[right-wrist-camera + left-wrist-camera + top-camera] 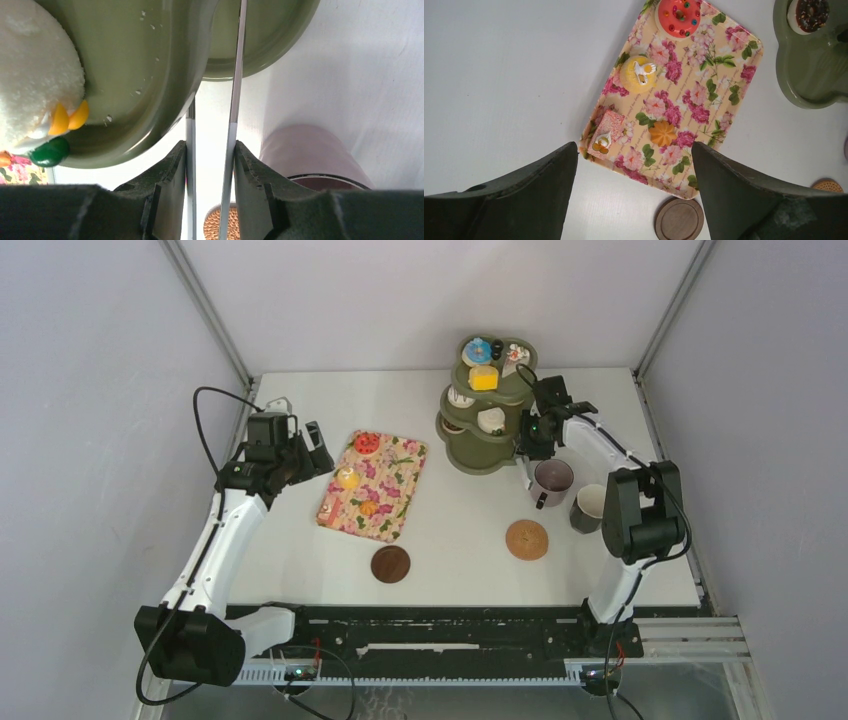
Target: Serve the afternoon tea
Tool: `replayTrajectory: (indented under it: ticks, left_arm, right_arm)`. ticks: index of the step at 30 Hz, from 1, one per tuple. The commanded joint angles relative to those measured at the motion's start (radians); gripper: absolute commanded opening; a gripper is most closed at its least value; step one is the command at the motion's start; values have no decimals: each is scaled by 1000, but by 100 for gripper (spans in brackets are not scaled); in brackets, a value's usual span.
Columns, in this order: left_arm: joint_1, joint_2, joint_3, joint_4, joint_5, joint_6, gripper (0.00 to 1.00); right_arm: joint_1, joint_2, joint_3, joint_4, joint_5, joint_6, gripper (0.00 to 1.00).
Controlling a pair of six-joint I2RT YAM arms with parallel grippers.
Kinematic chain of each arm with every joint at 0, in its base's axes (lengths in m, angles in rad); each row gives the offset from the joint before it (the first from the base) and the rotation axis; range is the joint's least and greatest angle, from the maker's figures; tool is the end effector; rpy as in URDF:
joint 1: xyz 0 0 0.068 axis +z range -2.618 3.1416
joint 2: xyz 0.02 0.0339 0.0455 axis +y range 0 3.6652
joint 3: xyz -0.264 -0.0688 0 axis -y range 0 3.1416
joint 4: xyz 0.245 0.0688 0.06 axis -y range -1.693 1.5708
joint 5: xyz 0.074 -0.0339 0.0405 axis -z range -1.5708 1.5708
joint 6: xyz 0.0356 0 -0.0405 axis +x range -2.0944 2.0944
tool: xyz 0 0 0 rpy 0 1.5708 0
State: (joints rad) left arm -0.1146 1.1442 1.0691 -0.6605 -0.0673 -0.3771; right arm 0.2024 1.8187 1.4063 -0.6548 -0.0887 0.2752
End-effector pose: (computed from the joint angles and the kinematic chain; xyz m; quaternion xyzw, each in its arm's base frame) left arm 0.2395 -0.0252 0.3218 -0.1331 0.9039 -0.0688 0.4006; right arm 0.3776 0.0807 0.2303 0.0242 0.9673 0.1006 0.2317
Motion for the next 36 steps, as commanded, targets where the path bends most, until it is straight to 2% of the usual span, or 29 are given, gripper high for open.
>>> replayTrajectory:
  ticks: [1, 20, 30, 36]
  left_arm:
    - [7, -19, -4, 19, 6, -7, 88]
    - [7, -31, -10, 20, 8, -8, 88]
    - [7, -30, -10, 27, 17, -9, 88]
    - [7, -29, -8, 27, 25, -14, 88]
  right_arm:
    - [13, -79, -9, 34, -11, -5, 43]
    - [23, -233, -129, -19, 9, -12, 47]
    - [33, -449, -249, -73, 6, -7, 47]
    - [107, -603, -311, -124, -16, -26, 45]
